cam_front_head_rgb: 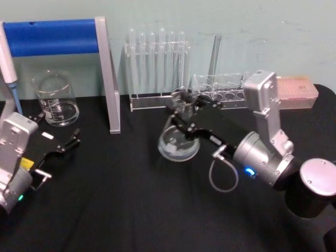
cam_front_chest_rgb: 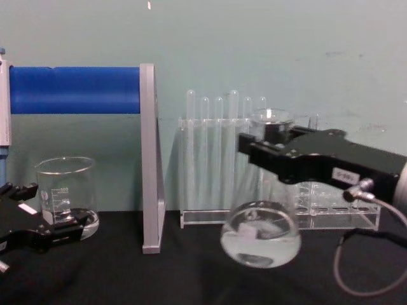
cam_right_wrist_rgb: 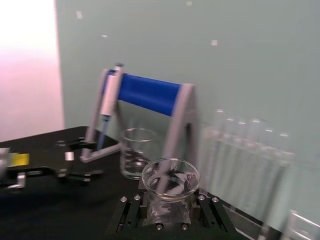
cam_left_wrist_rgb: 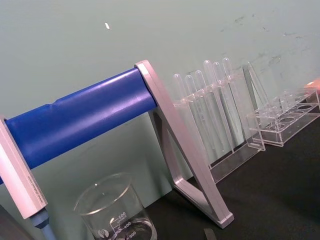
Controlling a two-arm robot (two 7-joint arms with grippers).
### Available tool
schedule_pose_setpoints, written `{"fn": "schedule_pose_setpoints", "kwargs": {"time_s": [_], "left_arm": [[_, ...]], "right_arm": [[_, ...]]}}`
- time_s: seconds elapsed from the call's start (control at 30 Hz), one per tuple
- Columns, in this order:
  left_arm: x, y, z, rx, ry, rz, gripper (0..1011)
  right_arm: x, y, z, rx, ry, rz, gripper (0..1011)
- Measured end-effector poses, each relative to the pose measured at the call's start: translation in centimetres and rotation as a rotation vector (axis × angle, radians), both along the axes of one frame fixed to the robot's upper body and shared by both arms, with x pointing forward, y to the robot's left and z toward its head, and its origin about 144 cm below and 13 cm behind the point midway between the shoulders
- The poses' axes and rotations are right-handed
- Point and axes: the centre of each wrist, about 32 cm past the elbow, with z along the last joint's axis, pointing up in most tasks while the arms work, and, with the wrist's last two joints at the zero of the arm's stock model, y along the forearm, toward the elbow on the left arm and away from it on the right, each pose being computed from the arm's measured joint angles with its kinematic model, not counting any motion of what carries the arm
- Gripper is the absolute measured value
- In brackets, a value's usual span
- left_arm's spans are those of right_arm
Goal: Grasp the erlenmeyer flask with one hand, shake it three times, then place it back.
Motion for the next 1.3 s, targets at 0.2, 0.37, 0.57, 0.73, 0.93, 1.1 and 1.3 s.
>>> {"fn": "schedule_pose_setpoints", "kwargs": {"time_s": [0.2,0.37,0.57,0.73,0.93,1.1,1.3], "left_arm": [[0.0,0.0,0.0,0.0,0.0,0.0,1001],[0.0,0.0,0.0,0.0,0.0,0.0,1001],[0.0,0.0,0.0,0.0,0.0,0.0,1001],[0.0,0.0,0.0,0.0,0.0,0.0,1001],[0.0,0.0,0.0,0.0,0.0,0.0,1001],[0.0,0.0,0.0,0.0,0.0,0.0,1001],[0.0,0.0,0.0,0.0,0.0,0.0,1001]], "right_arm": [[-0.7,1.6,0.0,-0.008,0.002,0.094,449],[-1.2,2.4,-0.1,-0.012,0.006,0.147,449],[-1.8,3.3,-0.3,-0.016,0.014,0.204,449],[-2.2,3.9,-0.5,-0.021,0.022,0.237,449],[-2.2,4.0,-0.4,-0.022,0.022,0.24,449],[-1.7,3.3,-0.4,-0.017,0.02,0.188,449],[-0.9,1.9,-0.2,-0.009,0.008,0.099,449]]}}
